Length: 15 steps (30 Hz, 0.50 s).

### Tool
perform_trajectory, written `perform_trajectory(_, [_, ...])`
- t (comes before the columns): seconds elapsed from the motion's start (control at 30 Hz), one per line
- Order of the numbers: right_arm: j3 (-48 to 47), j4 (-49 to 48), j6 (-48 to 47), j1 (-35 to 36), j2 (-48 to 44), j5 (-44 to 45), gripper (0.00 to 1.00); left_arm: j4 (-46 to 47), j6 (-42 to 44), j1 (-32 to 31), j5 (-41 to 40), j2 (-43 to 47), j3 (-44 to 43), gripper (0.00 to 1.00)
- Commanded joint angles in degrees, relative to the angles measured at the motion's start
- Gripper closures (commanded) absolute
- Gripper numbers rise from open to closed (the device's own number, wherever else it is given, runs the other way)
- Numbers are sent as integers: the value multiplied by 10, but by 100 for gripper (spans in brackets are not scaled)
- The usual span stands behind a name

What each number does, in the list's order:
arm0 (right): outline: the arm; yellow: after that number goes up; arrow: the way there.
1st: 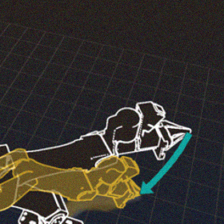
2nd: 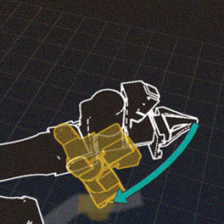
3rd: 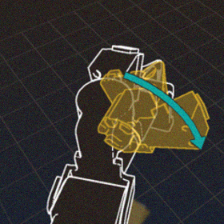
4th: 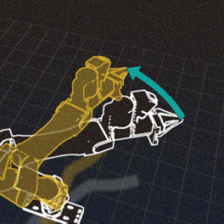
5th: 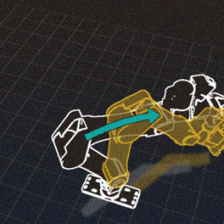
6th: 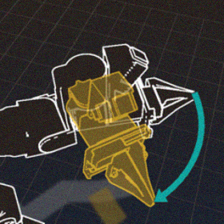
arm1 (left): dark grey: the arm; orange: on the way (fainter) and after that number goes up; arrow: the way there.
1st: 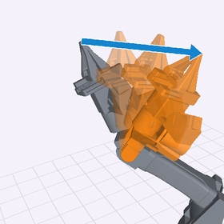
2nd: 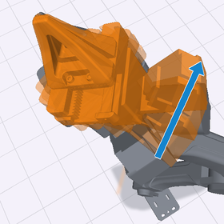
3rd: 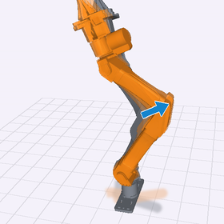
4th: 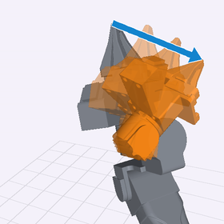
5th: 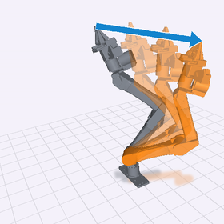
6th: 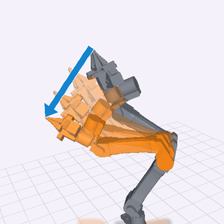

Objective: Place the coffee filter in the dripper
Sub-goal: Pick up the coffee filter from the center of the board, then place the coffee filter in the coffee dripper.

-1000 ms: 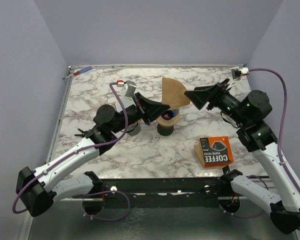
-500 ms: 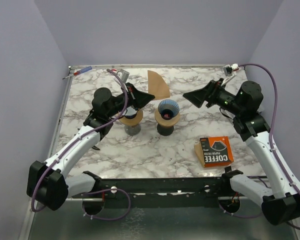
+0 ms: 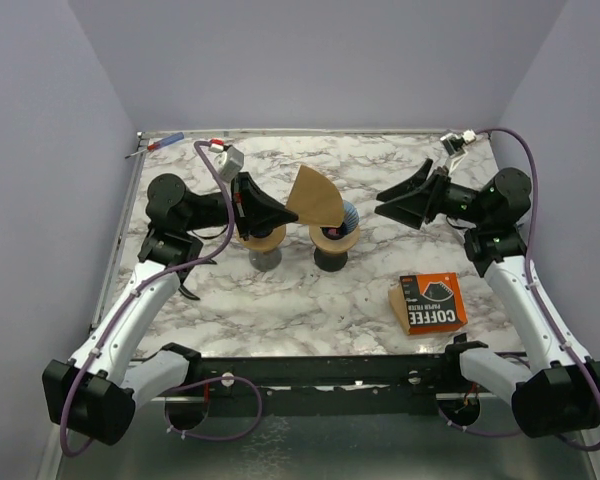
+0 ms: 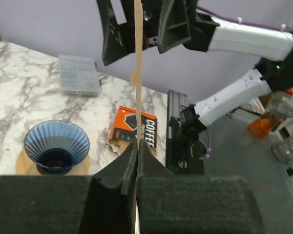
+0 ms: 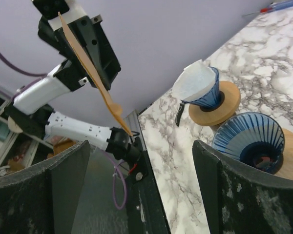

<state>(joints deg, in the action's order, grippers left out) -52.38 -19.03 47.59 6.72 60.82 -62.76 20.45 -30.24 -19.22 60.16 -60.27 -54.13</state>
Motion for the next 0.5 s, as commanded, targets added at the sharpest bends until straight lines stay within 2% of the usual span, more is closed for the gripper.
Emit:
perform_trajectory(0.0, [-4,-54,3,-2,-7,-74,11,-9,25,-3,117,20,-14,100])
perform_trajectory(0.17, [33,-157,76,12,-3,-73,20,-9,38,-22,130,51,-16,100])
perform_trajectory(0.47, [7,-110,36,92,13,-47,27,-9,37,-50,122,55,-16,100])
